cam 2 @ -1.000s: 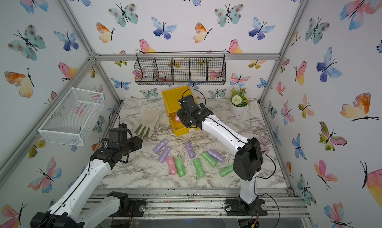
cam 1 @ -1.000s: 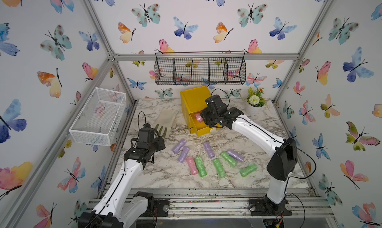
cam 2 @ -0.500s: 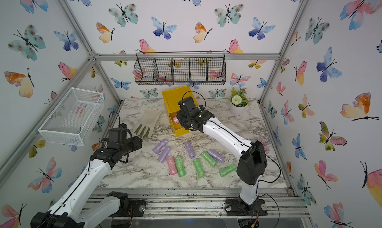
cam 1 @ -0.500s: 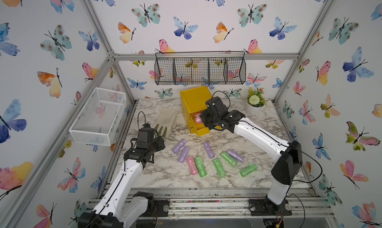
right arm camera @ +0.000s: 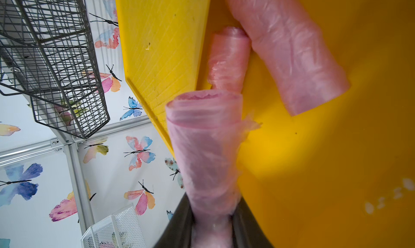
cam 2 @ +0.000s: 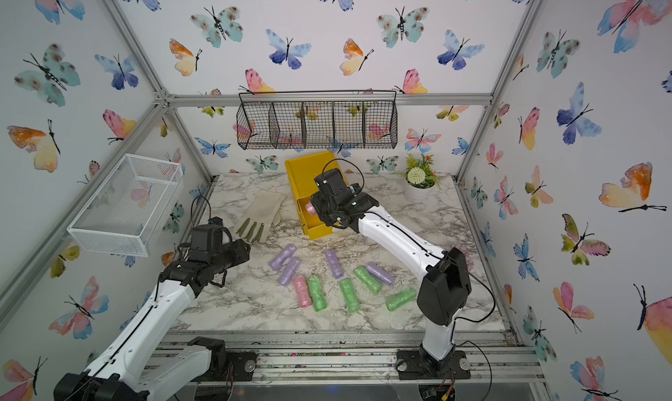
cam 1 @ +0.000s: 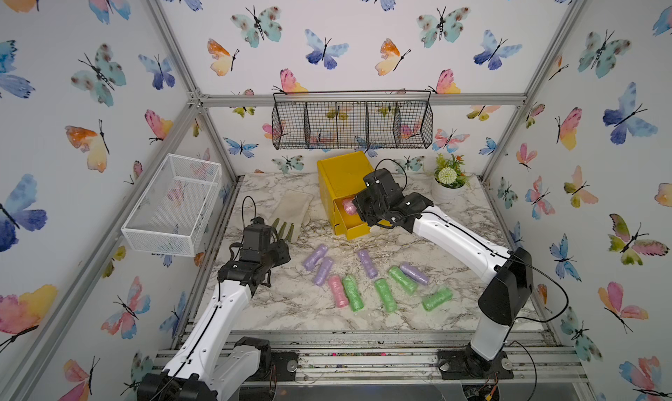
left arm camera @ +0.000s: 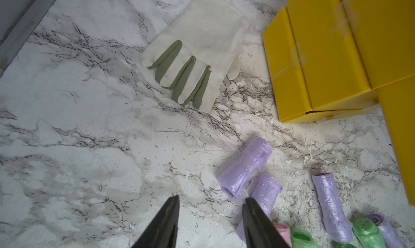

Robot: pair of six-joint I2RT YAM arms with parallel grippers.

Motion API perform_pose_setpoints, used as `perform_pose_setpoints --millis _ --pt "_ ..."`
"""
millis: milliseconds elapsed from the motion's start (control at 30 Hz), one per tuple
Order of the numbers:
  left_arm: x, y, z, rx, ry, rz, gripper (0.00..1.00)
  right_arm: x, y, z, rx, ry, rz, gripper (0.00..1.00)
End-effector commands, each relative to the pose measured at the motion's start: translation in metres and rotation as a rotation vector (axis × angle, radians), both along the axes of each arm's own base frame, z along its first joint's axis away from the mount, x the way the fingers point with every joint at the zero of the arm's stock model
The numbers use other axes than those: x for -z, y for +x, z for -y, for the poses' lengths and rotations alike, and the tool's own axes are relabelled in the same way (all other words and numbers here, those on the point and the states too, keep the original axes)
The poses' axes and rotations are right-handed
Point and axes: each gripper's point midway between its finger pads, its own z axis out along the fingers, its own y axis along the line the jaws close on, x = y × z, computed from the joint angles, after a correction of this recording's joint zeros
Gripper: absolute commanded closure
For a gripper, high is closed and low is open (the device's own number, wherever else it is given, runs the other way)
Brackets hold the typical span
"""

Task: Sort the rolls of trash bags by color and place them into the drawer
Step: Place the roll of trash bags in the drawer.

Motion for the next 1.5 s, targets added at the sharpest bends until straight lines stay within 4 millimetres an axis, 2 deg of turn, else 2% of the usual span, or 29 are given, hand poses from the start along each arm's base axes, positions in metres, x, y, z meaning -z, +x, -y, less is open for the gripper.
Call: perform_pose_setpoints --millis 0,600,867,1100,1467 --pt "-0.007 0.0 0.0 0.012 -0.005 0.013 0.5 0.015 0.004 -0.004 0.01 -0.019 -0.021 0.71" --pt "-0.007 0.001 -0.002 0.008 -0.005 0.015 0.49 0.037 0.019 -0.003 0.033 -0.081 -0.045 0.67" --pt "-0.008 0.0 -0.002 0.006 -0.004 0.015 0.49 0.04 0.028 -0.001 0.045 -0.096 -0.041 0.64" --pt "-0.009 0.001 -0.003 0.003 -0.005 0.019 0.49 0.033 0.031 0.001 0.048 -0.093 -0.017 0.52" --pt "-0.009 0.001 -0.004 0.002 -0.005 0.02 0.49 0.018 0.032 -0.001 0.038 -0.062 0.019 0.5"
